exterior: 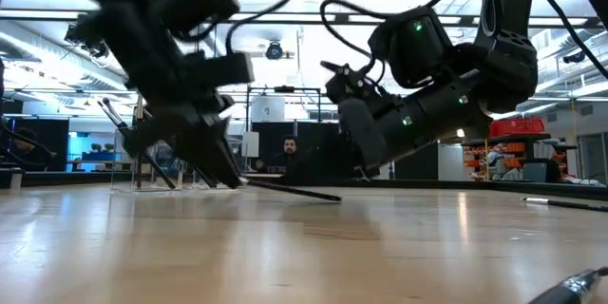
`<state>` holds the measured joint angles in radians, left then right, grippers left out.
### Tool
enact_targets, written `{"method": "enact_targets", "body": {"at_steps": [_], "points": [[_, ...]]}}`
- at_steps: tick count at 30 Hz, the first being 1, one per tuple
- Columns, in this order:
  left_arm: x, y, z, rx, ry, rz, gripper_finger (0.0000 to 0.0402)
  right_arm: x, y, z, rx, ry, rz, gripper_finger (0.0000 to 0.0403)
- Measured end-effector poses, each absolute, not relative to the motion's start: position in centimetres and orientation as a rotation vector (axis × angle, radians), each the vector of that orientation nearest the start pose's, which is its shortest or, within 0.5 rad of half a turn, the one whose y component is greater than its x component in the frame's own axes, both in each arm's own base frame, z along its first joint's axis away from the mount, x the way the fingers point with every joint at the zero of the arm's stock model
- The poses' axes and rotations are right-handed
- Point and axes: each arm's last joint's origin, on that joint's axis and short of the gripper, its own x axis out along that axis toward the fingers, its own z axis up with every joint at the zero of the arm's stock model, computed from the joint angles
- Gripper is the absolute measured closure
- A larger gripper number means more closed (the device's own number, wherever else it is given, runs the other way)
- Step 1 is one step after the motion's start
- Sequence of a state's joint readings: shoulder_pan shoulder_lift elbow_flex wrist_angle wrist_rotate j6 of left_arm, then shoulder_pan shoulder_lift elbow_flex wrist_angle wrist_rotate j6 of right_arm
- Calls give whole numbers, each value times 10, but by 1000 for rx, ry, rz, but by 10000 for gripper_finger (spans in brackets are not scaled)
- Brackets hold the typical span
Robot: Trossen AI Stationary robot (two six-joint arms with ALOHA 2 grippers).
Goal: Put items in baskets/containers
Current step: Put the eyeshadow brush into the left section of the transparent organizer
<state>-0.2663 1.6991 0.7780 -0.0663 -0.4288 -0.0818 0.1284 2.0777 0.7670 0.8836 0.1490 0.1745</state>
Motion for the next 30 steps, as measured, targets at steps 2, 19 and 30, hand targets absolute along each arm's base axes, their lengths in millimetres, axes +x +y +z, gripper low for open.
{"method": "enact_targets", "body": {"at_steps": [2,19,30], "points": [[292,-71,142,290,973,181,391,353,41,69,106,465,-62,250],[258,-39,341,344,1480,195,386,352,40,68,100,472,-81,179],[242,12,269,252,1806,323,383,352,40,68,127,478,-88,179]]}}
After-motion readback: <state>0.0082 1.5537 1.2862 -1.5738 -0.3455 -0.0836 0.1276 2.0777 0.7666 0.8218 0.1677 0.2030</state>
